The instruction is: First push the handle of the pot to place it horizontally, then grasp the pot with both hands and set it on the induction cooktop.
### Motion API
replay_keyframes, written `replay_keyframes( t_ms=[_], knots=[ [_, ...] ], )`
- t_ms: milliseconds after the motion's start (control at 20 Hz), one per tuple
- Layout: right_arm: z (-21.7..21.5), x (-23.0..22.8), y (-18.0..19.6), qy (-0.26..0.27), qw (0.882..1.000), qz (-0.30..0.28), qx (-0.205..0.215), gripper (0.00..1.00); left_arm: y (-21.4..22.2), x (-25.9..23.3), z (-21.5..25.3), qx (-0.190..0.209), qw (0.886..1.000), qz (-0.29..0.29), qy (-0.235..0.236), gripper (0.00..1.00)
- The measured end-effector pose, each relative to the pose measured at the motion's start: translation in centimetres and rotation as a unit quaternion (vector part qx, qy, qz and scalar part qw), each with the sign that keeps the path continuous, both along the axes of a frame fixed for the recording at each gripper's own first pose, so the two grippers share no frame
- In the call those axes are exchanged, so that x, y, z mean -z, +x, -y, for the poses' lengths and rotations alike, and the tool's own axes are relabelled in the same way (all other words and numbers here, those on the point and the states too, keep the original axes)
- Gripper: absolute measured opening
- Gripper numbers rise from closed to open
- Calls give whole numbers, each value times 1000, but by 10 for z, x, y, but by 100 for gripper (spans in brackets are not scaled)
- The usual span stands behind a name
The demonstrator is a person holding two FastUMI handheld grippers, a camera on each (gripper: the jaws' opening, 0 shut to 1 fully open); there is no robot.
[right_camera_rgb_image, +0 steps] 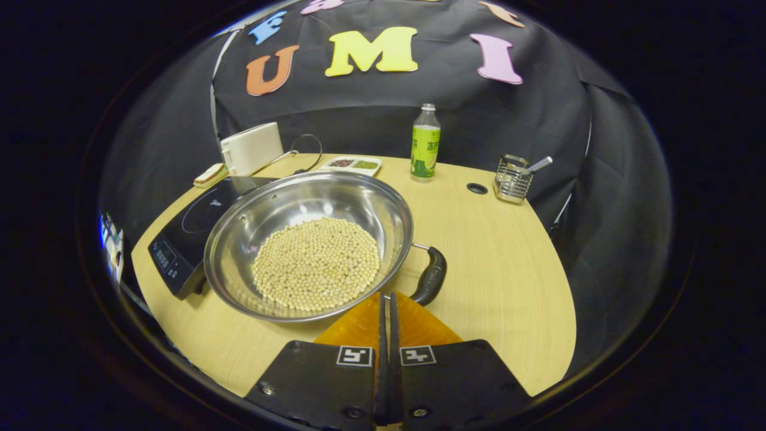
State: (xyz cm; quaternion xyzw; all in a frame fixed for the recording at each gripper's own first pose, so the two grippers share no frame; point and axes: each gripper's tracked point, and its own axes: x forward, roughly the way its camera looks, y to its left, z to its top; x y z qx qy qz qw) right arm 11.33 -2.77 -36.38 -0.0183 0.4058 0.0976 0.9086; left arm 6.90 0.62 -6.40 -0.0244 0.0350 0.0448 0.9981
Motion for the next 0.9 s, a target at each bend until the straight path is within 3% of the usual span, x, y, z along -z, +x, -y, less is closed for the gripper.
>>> replay_keyframes(
  t_ms=[450, 500, 700, 900],
  knots=[
    [20, 9, 31, -1, 1000, 3, 25, 4, 34, 43, 34, 27, 998, -61, 10, 95],
    [22, 9, 34, -1, 1000, 2, 25, 0, 36, 48, 37, 31, 997, -69, 12, 95],
    [24, 9, 39, 6, 1000, 0, 29, 4, 45, 70, 50, 46, 994, -99, 15, 95],
    [39, -4, 39, -5, 998, 12, 60, 4, 53, 93, 61, 58, 990, -127, 11, 95]
  ],
)
